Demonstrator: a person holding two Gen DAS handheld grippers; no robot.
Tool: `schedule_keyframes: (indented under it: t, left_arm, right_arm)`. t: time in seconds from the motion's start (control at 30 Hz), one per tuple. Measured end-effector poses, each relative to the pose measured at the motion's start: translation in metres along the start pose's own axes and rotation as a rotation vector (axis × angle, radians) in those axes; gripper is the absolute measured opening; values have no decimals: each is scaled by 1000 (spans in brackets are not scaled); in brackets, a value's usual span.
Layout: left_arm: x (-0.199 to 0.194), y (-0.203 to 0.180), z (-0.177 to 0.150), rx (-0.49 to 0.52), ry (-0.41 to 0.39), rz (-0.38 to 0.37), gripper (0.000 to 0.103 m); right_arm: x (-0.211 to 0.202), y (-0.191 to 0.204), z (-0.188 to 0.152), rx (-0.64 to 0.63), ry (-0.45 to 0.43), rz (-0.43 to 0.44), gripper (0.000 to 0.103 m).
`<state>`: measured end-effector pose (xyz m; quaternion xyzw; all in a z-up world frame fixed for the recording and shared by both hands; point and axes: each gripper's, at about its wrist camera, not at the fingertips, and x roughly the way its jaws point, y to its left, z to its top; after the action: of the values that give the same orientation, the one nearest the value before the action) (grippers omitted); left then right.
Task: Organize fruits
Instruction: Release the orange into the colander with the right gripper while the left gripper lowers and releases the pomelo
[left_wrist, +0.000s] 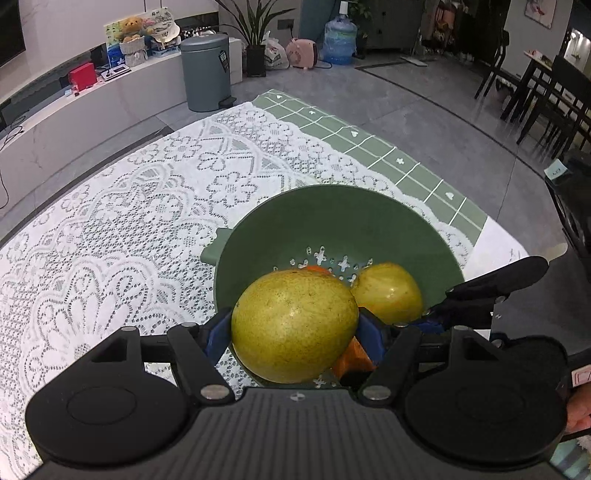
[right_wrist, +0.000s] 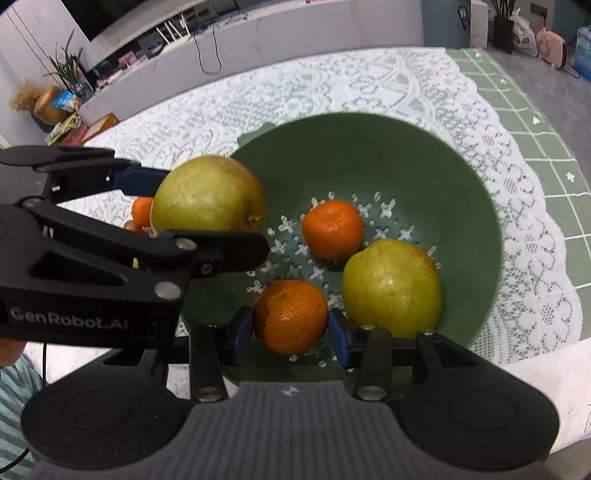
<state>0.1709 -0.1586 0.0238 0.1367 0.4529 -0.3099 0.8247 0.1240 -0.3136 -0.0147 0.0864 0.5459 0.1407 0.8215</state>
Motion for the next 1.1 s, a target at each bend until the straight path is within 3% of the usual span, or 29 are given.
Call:
schedule_keyframes:
  t: [0.23,0.43,0.57,0.73,0.9,1.1]
  left_arm:
    - [7,-1,1,8,28,-2,81]
    - [11,-2,1,24,39,-3,81]
    - [14,-2,1,29,43,-5,81]
    - [17,-3,1,39,51,-4,81]
    - [18,1,6,20,49,-2,81]
    - [20,-7,11,100,54,43,81]
  right_arm:
    - [10,1,2,-26,34,-35,42]
    - [5,1,-5,-55,-19,-40,44]
    - [-6,0,-12,-61,-88,-12,44]
    - [-28,-7,-22,-27,-218,-20,52]
    - [-42,-2,-34,-39,-339,-133,52]
    - [-48,-6,-35,1,-427,-245,52]
